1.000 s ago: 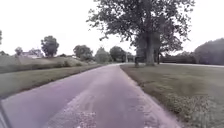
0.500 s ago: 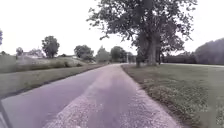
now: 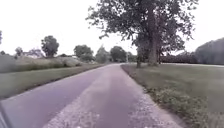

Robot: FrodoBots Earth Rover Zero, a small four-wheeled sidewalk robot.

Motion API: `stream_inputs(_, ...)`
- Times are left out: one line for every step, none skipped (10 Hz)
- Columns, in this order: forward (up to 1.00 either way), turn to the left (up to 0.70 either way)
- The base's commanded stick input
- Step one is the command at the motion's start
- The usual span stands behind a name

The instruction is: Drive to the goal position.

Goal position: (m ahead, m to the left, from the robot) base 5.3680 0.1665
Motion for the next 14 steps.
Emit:
stream_inputs(0.70,0.00)
stream_inputs(0.70,0.00)
stream_inputs(0.70,0.00)
stream_inputs(0.70,0.00)
stream_inputs(0.70,0.00)
stream_inputs(0.70,0.00)
stream_inputs(0.70,0.00)
stream_inputs(0.70,0.00)
stream_inputs(0.70,0.00)
stream_inputs(0.70,0.00)
stream_inputs(0.70,0.00)
stream_inputs(0.70,0.00)
stream_inputs(0.70,0.00)
stream_inputs(0.70,0.00)
